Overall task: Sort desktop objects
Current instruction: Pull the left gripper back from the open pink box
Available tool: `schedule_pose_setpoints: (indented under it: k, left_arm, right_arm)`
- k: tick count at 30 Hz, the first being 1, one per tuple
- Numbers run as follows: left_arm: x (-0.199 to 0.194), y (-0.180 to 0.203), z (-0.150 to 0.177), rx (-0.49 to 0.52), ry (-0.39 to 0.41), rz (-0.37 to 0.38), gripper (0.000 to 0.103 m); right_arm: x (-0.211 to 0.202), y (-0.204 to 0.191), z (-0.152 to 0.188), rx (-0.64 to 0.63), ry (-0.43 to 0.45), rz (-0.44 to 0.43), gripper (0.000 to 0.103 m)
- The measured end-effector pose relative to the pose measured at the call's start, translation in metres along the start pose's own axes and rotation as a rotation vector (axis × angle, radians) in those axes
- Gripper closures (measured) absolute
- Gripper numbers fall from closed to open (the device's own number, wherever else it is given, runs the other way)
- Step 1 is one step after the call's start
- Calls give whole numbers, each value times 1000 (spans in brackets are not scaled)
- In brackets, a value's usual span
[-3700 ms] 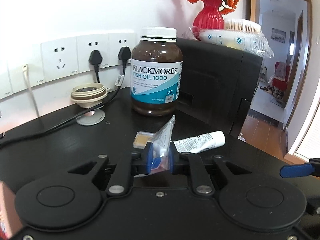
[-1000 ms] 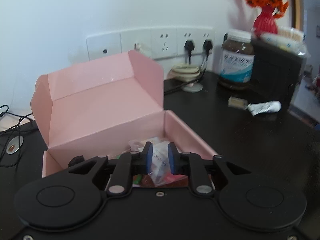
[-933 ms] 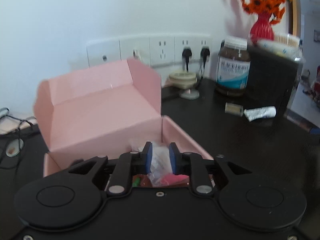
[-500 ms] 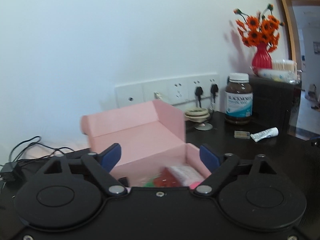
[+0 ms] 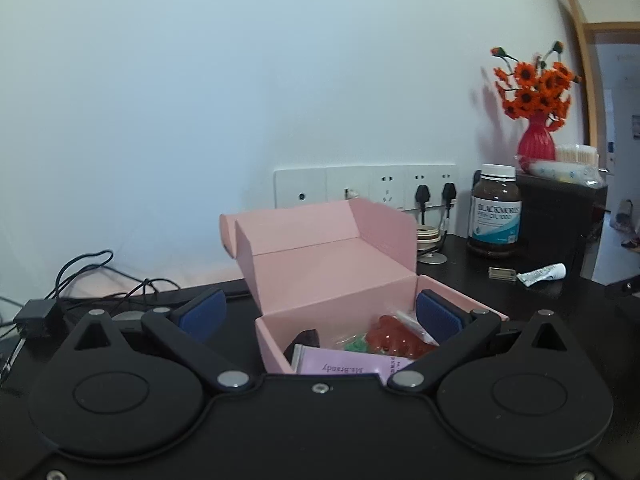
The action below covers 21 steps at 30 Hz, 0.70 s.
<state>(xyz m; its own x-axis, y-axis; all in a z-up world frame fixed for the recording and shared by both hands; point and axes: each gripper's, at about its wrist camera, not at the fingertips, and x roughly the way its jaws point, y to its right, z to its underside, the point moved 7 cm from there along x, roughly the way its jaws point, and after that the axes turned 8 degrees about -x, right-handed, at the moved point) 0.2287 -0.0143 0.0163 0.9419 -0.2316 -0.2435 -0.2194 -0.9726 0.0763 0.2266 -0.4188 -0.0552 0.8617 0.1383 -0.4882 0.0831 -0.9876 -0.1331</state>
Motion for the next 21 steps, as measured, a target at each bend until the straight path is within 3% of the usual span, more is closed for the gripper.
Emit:
schedule_pose_setpoints:
  k: [6, 14, 19, 21]
  left_arm:
    - [0, 7, 17, 72, -13, 26, 0]
    - [-12, -9, 8, -119, -15, 43, 0]
    - [-8, -22, 9, -155, -10, -13, 0]
    - [-4, -25, 11, -166, -18, -29, 0]
  right_arm:
    - [2, 1, 0, -2, -16, 24, 1]
    - [-3, 3, -1, -6, 18, 136, 1]
    - [3, -13, -1, -89, -32, 145, 1]
    - [7, -25, 0, -110, -53, 103, 1]
